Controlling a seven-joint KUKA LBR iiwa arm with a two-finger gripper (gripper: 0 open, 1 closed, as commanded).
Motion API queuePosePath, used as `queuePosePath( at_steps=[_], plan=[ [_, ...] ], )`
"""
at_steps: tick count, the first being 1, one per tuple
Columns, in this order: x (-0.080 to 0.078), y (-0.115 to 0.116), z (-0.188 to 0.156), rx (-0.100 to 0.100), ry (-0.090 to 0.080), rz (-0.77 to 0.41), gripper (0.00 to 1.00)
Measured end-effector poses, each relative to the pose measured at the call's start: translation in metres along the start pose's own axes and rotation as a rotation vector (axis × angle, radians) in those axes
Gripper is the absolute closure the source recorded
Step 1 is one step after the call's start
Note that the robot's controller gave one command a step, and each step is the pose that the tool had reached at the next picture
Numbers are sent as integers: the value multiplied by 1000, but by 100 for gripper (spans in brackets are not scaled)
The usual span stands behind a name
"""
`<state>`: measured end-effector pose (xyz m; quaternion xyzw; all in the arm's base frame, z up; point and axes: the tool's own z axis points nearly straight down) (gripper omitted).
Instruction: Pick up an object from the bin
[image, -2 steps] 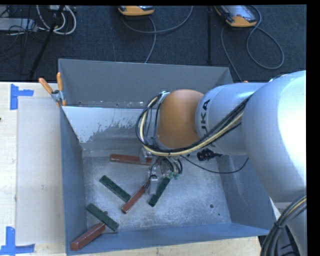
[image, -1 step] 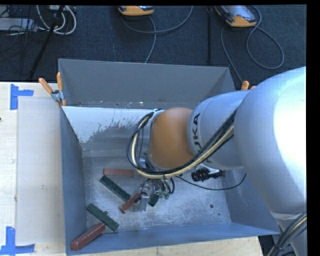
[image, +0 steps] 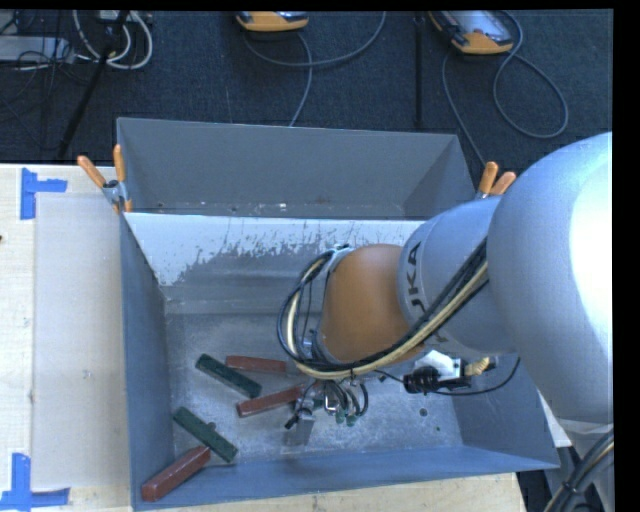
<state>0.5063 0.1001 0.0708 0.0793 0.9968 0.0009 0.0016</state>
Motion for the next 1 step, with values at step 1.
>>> queuePosePath(
  at_steps=[1],
  plan=[
    [-3,0,-3,-2,-10,4,100]
  ],
)
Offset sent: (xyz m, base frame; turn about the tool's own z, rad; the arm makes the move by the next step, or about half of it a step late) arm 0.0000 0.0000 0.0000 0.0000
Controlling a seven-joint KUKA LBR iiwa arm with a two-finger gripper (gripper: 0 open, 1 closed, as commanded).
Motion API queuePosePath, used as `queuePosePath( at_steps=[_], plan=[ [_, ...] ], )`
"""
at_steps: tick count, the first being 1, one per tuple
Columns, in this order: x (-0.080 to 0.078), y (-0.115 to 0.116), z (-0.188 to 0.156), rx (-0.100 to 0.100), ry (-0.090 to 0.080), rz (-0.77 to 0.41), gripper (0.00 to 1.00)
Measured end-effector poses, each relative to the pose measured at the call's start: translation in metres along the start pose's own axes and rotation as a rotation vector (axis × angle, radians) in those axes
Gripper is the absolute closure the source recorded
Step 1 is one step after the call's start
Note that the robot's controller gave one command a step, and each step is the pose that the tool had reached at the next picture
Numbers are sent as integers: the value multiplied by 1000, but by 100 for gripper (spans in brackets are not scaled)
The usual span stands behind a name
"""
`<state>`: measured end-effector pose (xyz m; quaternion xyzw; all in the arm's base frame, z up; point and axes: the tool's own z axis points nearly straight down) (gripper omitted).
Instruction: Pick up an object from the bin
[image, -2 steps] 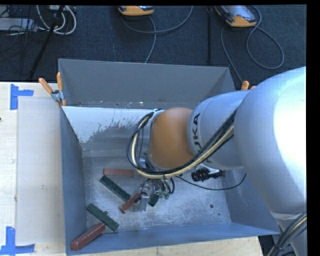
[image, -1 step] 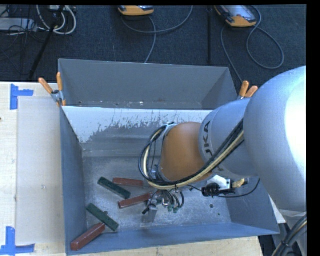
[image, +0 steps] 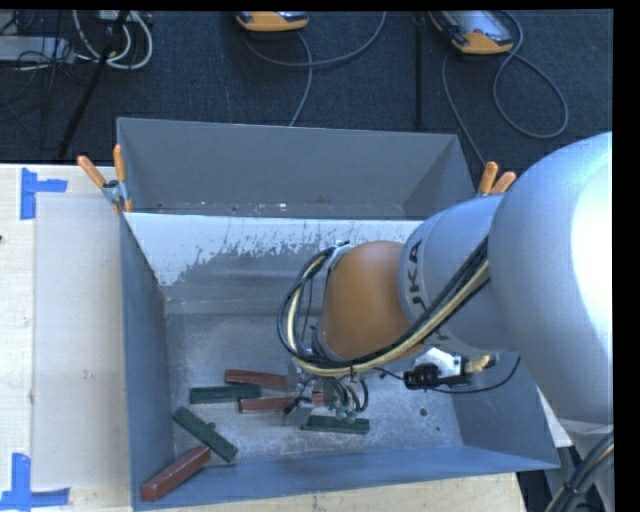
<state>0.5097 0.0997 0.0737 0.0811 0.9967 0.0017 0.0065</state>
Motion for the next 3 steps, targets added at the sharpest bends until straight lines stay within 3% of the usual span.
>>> queuePosePath(
  at_steps=[1,2,3],
  plan=[
    [-10,-21,0,-5,1,-282,100],
    [5,-23,-1,1,-12,-523,100],
    [0,-21,-131,0,5,-523,100]
  ],
)
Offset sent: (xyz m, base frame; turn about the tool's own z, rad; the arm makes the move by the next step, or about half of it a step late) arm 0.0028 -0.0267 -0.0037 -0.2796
